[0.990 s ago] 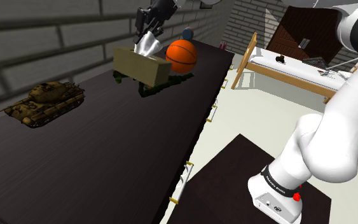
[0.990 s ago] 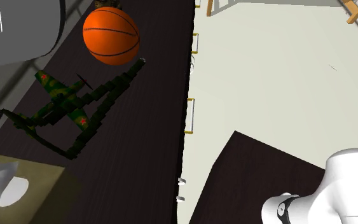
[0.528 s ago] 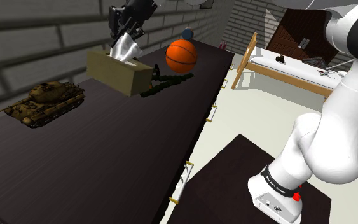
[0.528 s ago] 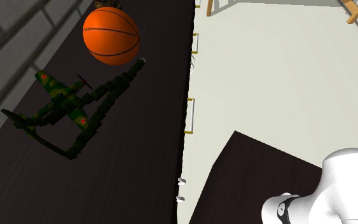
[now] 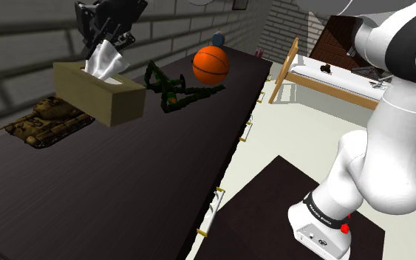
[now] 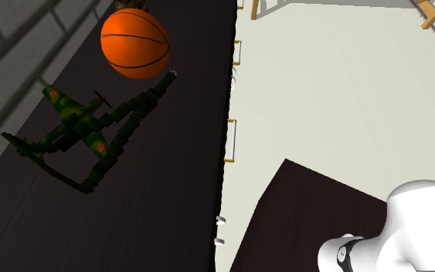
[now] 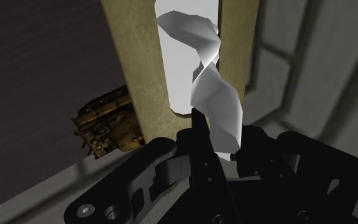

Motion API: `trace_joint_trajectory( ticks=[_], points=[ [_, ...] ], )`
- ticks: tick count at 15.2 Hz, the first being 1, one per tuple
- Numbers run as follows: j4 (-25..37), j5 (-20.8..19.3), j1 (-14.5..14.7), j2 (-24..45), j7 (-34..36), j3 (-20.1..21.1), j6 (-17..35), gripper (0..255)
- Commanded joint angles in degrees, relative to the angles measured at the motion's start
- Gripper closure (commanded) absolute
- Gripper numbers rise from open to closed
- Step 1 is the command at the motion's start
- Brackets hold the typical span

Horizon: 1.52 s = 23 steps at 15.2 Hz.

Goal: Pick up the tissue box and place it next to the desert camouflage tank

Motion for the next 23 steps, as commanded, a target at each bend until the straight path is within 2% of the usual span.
trace_joint_trajectory(
  ticks=[1,2,23],
  points=[
    [3.9,-1.4,1.6,2.8,2.9,0.5,-0.1,255],
    [7.3,-2.7,3.0,5.3,5.3,0.9,-0.4,255],
    [-6.5,1.4,2.8,6.6,-1.1,2.2,14.0,255]
  ],
)
